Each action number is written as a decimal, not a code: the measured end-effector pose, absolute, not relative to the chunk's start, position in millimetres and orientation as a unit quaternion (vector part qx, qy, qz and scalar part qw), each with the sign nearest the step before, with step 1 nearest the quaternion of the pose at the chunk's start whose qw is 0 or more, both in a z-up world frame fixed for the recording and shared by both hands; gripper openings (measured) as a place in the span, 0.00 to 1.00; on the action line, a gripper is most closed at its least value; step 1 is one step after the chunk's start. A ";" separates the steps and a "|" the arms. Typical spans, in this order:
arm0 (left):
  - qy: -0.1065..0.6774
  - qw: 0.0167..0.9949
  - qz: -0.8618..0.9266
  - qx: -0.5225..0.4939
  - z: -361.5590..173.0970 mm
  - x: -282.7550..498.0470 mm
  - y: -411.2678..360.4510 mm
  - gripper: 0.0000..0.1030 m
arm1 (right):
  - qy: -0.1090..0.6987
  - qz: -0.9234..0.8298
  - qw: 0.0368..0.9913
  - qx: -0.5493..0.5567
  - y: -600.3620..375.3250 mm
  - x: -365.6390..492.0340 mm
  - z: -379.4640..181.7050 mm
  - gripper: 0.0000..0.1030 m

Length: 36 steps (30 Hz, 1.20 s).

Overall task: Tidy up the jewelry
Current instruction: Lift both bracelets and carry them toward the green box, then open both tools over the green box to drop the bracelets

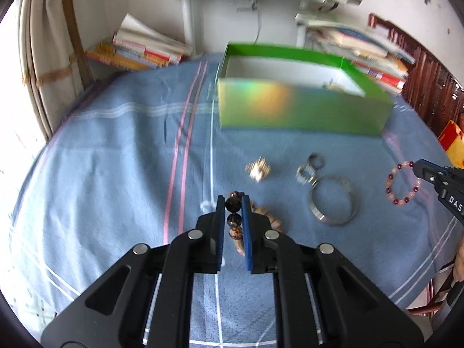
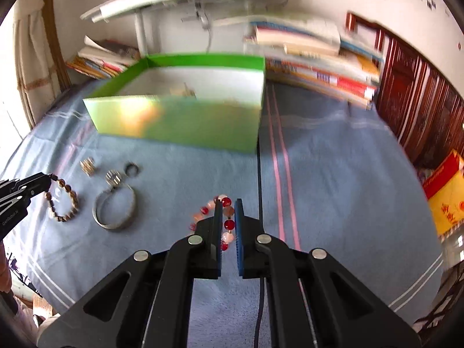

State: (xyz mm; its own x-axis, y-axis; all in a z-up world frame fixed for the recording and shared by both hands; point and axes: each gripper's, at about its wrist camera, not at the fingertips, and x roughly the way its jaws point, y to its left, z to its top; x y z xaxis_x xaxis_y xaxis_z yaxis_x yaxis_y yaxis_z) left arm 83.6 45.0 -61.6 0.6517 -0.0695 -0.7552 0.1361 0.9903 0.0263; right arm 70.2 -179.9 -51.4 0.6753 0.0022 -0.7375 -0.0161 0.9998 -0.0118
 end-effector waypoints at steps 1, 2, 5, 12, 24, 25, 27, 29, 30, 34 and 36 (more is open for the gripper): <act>0.408 0.910 -0.059 0.042 -55.8 83.8 43.7 0.11 | 0.395 0.008 0.919 -0.012 -177.8 70.6 -44.0 0.08; 0.402 0.913 -0.061 0.044 -50.0 83.8 42.1 0.11 | 0.390 0.009 0.921 -0.014 -176.6 71.2 -38.6 0.08; 0.382 0.920 -0.067 0.051 -29.5 87.5 37.0 0.11 | 0.370 0.012 0.929 -0.017 -176.2 76.9 -18.5 0.08; 0.325 0.940 -0.077 0.066 24.9 115.6 21.5 0.11 | 0.315 0.021 0.949 0.004 -182.8 108.6 32.9 0.08; 0.354 0.929 -0.076 0.074 21.7 240.3 -19.5 0.11 | 0.372 -0.015 0.928 0.019 -184.5 226.5 2.6 0.08; 0.357 0.929 -0.070 0.076 15.5 249.8 -20.8 0.11 | 0.379 -0.016 0.925 0.020 -184.4 234.4 -4.0 0.08; 0.364 0.926 -0.059 0.078 2.3 265.2 -20.2 0.11 | 0.387 -0.014 0.922 0.022 -183.2 243.9 -12.6 0.08; 0.381 0.920 -0.044 0.078 -11.6 279.9 -18.0 0.11 | 0.390 -0.013 0.921 0.019 -181.2 250.8 -19.3 0.08; 0.386 0.918 -0.041 0.078 -15.5 283.2 -16.0 0.11 | 0.390 -0.013 0.921 0.017 -180.4 253.0 -21.2 0.08; 0.400 0.913 -0.032 0.067 -29.7 295.4 -8.4 0.12 | 0.381 -0.013 0.924 0.011 -178.0 253.4 -23.9 0.20; 0.395 0.916 -0.040 0.062 -28.8 292.9 -4.3 0.20 | 0.374 -0.007 0.927 0.017 -179.9 241.8 -17.6 0.43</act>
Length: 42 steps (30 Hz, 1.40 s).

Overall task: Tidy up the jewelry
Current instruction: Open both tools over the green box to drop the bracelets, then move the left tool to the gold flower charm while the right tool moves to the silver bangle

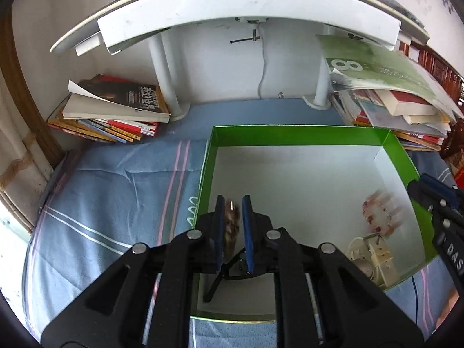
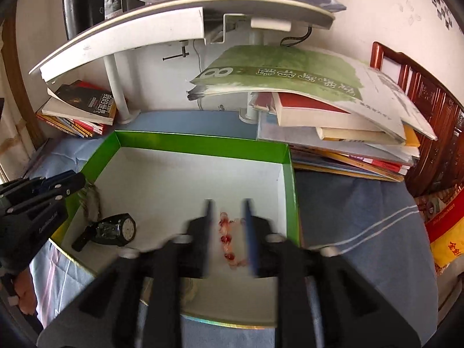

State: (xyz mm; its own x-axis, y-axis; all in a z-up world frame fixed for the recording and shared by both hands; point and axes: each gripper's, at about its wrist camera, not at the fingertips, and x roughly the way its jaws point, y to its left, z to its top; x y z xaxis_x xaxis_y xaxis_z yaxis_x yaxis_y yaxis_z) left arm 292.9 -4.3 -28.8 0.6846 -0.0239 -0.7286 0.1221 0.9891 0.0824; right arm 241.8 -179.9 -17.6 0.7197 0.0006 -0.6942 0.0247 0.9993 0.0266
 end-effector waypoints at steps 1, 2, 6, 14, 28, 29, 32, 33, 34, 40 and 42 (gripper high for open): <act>0.392 0.917 -0.040 0.061 -26.9 289.9 -2.3 0.23 | 0.370 -0.003 0.929 0.020 -181.5 232.8 -13.5 0.43; 0.389 0.918 -0.038 0.060 -24.8 286.4 -0.5 0.27 | 0.368 0.001 0.930 0.021 -182.2 224.7 -10.5 0.43; 0.374 0.924 -0.039 0.063 -11.4 248.8 13.8 0.41 | 0.368 0.025 0.929 0.020 -183.4 178.4 -8.9 0.43; 0.416 0.907 -0.029 0.063 -46.4 172.7 42.7 0.54 | 0.440 0.089 0.894 -0.006 -150.3 117.3 -64.3 0.43; 0.462 0.885 -0.055 0.028 -85.0 163.8 37.3 0.61 | 0.481 0.105 0.869 -0.043 -105.1 106.0 -102.5 0.43; 0.464 0.884 -0.055 0.029 -86.6 164.3 35.9 0.61 | 0.480 0.103 0.870 -0.045 -106.3 104.7 -102.3 0.43; 0.470 0.880 -0.056 0.033 -90.9 164.5 32.7 0.61 | 0.479 0.100 0.871 -0.041 -117.9 99.1 -101.7 0.43; 0.471 0.880 -0.057 0.035 -92.1 164.1 31.9 0.61 | 0.478 0.096 0.872 -0.040 -121.5 96.9 -101.6 0.43; 0.472 0.879 -0.058 0.037 -93.4 163.5 30.9 0.61 | 0.478 0.093 0.873 -0.039 -126.0 94.5 -101.5 0.43; 0.482 0.873 -0.065 0.045 -100.7 160.4 25.1 0.61 | 0.473 0.054 0.879 -0.026 -158.1 90.7 -99.6 0.43; 0.486 0.870 -0.068 0.045 -103.9 160.5 22.4 0.61 | 0.468 0.045 0.882 -0.011 -168.0 88.9 -94.6 0.43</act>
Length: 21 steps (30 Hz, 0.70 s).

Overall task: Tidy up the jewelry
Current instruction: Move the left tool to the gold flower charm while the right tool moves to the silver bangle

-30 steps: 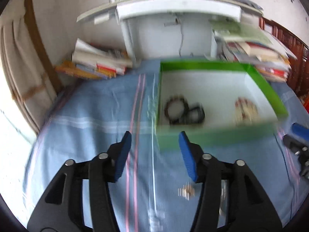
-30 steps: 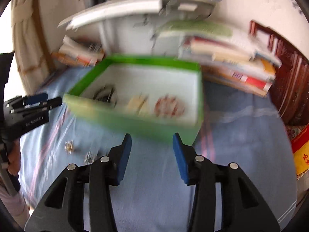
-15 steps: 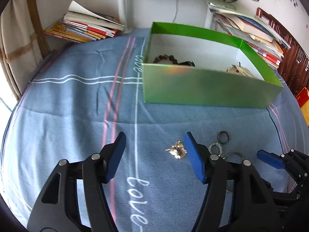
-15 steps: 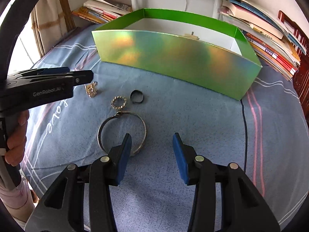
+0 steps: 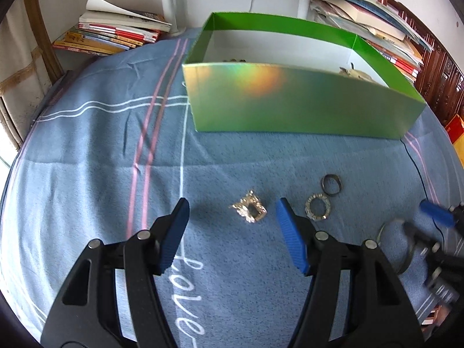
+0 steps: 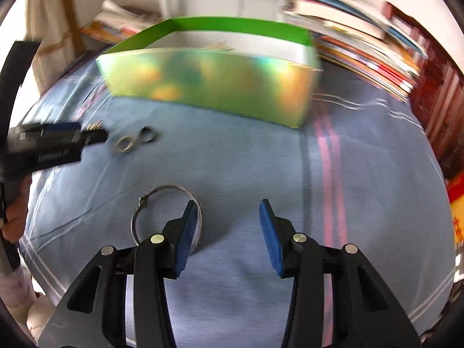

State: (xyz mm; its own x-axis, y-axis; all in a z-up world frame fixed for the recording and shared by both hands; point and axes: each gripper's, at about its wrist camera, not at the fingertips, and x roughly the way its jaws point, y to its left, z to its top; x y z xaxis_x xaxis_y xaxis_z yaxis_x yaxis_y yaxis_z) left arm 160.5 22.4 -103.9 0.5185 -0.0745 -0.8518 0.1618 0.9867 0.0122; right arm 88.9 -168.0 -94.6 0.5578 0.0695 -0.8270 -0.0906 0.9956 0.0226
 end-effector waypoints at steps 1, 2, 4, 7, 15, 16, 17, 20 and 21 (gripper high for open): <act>0.488 0.869 -0.069 0.046 -105.8 160.6 20.9 0.61 | 0.466 0.047 0.884 -0.006 -170.3 86.2 -92.1 0.43; 0.487 0.869 -0.069 0.046 -106.7 160.1 19.9 0.61 | 0.464 0.049 0.884 -0.005 -171.5 83.5 -90.9 0.43; 0.486 0.870 -0.070 0.047 -107.0 159.9 18.4 0.61 | 0.465 0.054 0.884 -0.008 -168.8 79.4 -91.1 0.43; 0.484 0.871 -0.071 0.048 -107.2 159.5 17.7 0.61 | 0.468 0.059 0.882 -0.015 -162.1 77.9 -95.5 0.43; 0.471 0.877 -0.084 0.041 -104.3 155.2 19.1 0.25 | 0.473 0.057 0.879 -0.021 -154.2 78.1 -103.5 0.43; 0.471 0.877 -0.087 0.037 -104.1 154.5 20.3 0.25 | 0.472 0.057 0.879 -0.023 -153.7 77.3 -103.6 0.43; 0.470 0.878 -0.088 0.036 -104.1 153.5 20.9 0.25 | 0.471 0.058 0.880 -0.025 -153.2 76.8 -103.7 0.42; 0.468 0.879 -0.083 0.038 -104.0 148.8 21.0 0.25 | 0.469 0.067 0.880 -0.029 -150.2 74.6 -102.5 0.22; 0.469 0.879 -0.082 0.037 -103.6 145.4 20.7 0.25 | 0.468 0.066 0.881 -0.032 -148.7 73.8 -102.4 0.16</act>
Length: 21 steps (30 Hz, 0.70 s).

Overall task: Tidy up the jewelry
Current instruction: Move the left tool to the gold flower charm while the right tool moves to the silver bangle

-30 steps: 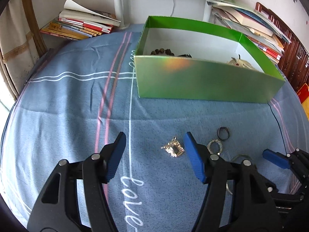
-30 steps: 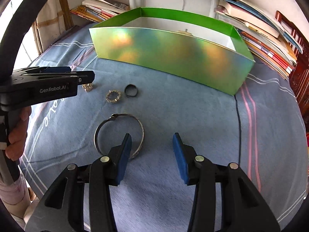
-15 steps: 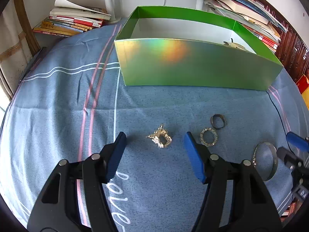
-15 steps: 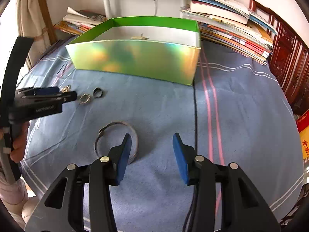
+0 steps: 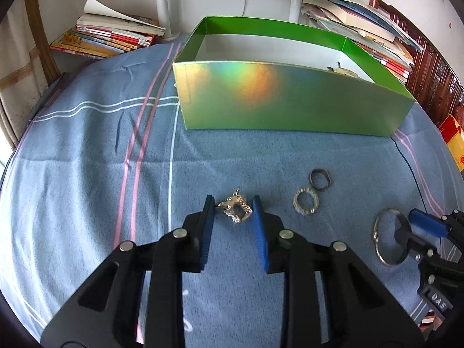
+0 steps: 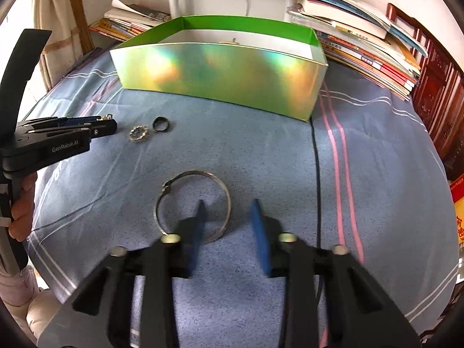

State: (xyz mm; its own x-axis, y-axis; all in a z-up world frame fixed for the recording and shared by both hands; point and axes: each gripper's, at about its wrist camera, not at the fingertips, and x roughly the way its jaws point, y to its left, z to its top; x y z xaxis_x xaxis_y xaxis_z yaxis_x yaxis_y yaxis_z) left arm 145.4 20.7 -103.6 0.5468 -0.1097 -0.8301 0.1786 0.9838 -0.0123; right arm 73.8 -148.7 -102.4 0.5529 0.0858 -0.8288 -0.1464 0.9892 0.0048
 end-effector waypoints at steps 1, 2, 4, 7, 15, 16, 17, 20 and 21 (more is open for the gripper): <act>0.470 0.878 -0.082 0.035 -103.1 141.7 20.7 0.25 | 0.467 0.064 0.881 -0.038 -147.8 73.2 -102.3 0.15; 0.471 0.878 -0.081 0.034 -102.6 137.4 20.6 0.25 | 0.466 0.063 0.881 -0.043 -147.0 72.4 -102.2 0.12; 0.471 0.878 -0.076 0.041 -101.8 125.3 17.7 0.25 | 0.465 0.062 0.882 -0.047 -146.0 71.0 -102.1 0.11; 0.469 0.878 -0.080 0.051 -102.0 106.6 11.7 0.25 | 0.467 0.060 0.881 -0.039 -150.0 70.9 -102.0 0.11; 0.461 0.882 -0.072 0.066 -101.7 87.9 0.7 0.27 | 0.463 0.045 0.884 -0.049 -148.1 69.3 -102.4 0.12; 0.460 0.883 -0.070 0.065 -101.7 87.2 0.6 0.27 | 0.462 0.045 0.884 -0.049 -148.3 69.8 -102.6 0.12; 0.461 0.883 -0.069 0.061 -101.6 86.9 1.5 0.27 | 0.462 0.044 0.884 -0.048 -148.4 70.1 -102.8 0.12; 0.459 0.884 -0.065 0.051 -101.9 87.7 3.8 0.27 | 0.463 0.043 0.884 -0.044 -149.0 71.4 -103.1 0.12; 0.459 0.885 -0.063 0.050 -102.0 89.3 5.0 0.29 | 0.464 0.041 0.884 -0.041 -149.2 71.9 -103.2 0.12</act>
State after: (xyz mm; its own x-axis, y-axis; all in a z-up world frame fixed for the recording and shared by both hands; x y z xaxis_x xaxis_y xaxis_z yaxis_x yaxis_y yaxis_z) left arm 89.3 5.0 -102.0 0.5704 -0.0662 -0.8187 0.1584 0.9869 0.0306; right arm 71.9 -149.2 -103.2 0.5658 0.0348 -0.8238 -0.1110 0.9932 -0.0342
